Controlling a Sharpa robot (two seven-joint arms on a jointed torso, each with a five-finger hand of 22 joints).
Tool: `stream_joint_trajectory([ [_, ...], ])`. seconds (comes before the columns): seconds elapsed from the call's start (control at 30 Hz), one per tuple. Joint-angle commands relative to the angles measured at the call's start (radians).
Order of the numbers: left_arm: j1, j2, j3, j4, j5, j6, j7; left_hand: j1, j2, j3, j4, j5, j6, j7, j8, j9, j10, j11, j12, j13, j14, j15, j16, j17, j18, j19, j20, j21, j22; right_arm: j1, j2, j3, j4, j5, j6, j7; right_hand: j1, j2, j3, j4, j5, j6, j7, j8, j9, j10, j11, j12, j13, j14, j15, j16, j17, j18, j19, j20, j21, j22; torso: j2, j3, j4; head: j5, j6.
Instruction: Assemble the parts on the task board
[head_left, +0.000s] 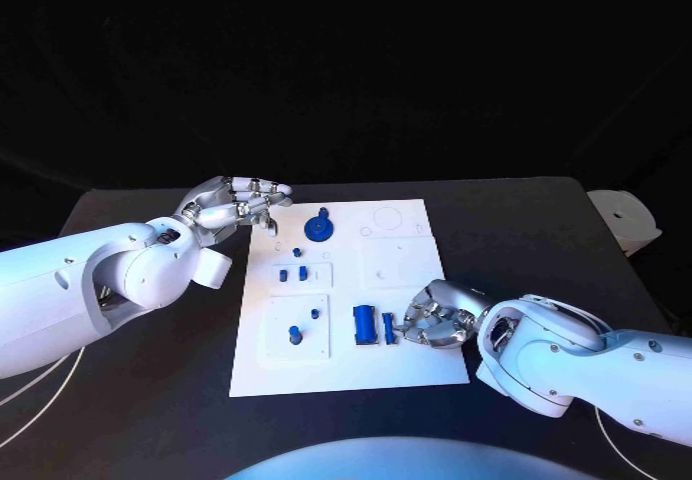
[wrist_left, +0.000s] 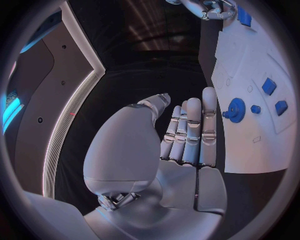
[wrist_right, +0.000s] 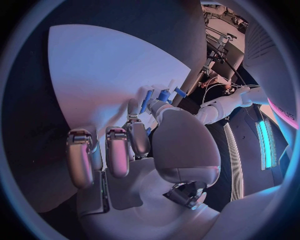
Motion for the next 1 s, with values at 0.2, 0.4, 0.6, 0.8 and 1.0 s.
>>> stream_joint_trajectory([
  [0.2, -0.024, 0.016, 0.000, -0.023, 0.009, -0.012, 0.046, -0.022, -0.002, -0.002, 0.008, -0.005, -0.008, -0.001, 0.007, 0.001, -0.012, 0.000, 0.010, 0.001, -0.009, 0.003, -0.006, -0.002, 0.014, 0.003, 0.005, -0.010, -0.004, 0.053, 0.003, 0.003, -0.113, 0.408, -0.128, 0.448, 0.118, -0.017, -0.011, -0.013, 0.029, -0.088, 0.040, -0.045, -0.012, -0.204, 0.038, -0.408, -0.120, 0.018, 0.028, -0.162, -0.025, 0.068, -0.022, 0.023, -0.378, 0.140, -0.031, -0.0117, -0.0056, -0.009, 0.023],
  [0.4, -0.046, 0.050, 0.001, -0.071, 0.049, -0.057, 0.102, -0.030, -0.008, -0.011, 0.016, -0.013, -0.010, -0.010, 0.017, 0.003, -0.014, -0.004, 0.021, 0.000, -0.082, 0.006, -0.076, -0.033, 0.014, -0.051, 0.010, -0.071, -0.036, 0.093, 0.052, 0.006, -0.272, 0.747, -0.128, 0.641, 0.202, -0.016, 0.000, -0.020, -0.023, -0.159, 0.080, -0.068, -0.015, -0.374, 0.072, -0.670, -0.319, -0.112, 0.062, -0.410, -0.274, 0.136, -0.176, 0.055, -0.847, -0.061, -0.065, -0.0253, -0.0039, -0.020, 0.073],
  [0.6, -0.063, 0.101, 0.001, -0.140, 0.102, -0.100, 0.160, -0.032, -0.008, -0.024, 0.033, -0.023, -0.034, -0.011, 0.028, 0.002, -0.035, 0.018, -0.043, -0.030, -0.206, 0.053, -0.437, -0.174, 0.008, -0.167, 0.064, -0.351, -0.217, 0.118, 0.131, 0.016, -0.443, 0.913, -0.109, 0.755, 0.240, -0.017, 0.046, -0.003, -0.078, -0.180, 0.094, -0.092, -0.058, -0.450, 0.097, -0.836, -0.530, -0.294, 0.088, -0.737, -0.532, 0.174, -0.299, 0.082, -1.226, -0.285, -0.093, -0.0313, -0.0034, -0.022, 0.129],
  [0.8, -0.075, 0.168, 0.002, -0.237, 0.140, -0.106, 0.199, -0.020, 0.011, -0.049, 0.040, -0.023, -0.052, -0.046, 0.011, -0.022, -0.016, 0.049, -0.166, -0.031, -0.193, 0.095, -0.762, -0.230, 0.012, -0.162, 0.127, -0.647, -0.447, 0.124, 0.245, 0.023, -0.637, 0.970, -0.076, 0.828, 0.263, -0.032, 0.117, -0.017, -0.091, -0.160, 0.119, -0.154, -0.138, -0.402, 0.133, -1.052, -0.880, -0.393, 0.136, -1.062, -0.700, 0.172, -0.368, 0.126, -1.430, -0.513, -0.117, -0.0283, -0.0023, -0.016, 0.158],
  [1.0, -0.085, 0.232, 0.008, -0.317, 0.151, -0.122, 0.218, -0.018, 0.021, -0.063, 0.033, -0.023, -0.040, -0.043, -0.012, -0.040, -0.028, 0.054, -0.240, -0.032, -0.222, 0.112, -0.888, -0.254, 0.000, -0.197, 0.142, -0.742, -0.523, 0.119, 0.315, 0.028, -0.741, 1.007, -0.039, 0.860, 0.256, -0.020, 0.125, -0.046, -0.099, -0.156, 0.133, -0.209, -0.197, -0.384, 0.159, -1.152, -1.081, -0.448, 0.180, -1.277, -0.842, 0.178, -0.436, 0.177, -1.502, -0.727, -0.129, -0.0206, 0.0078, -0.005, 0.170],
])
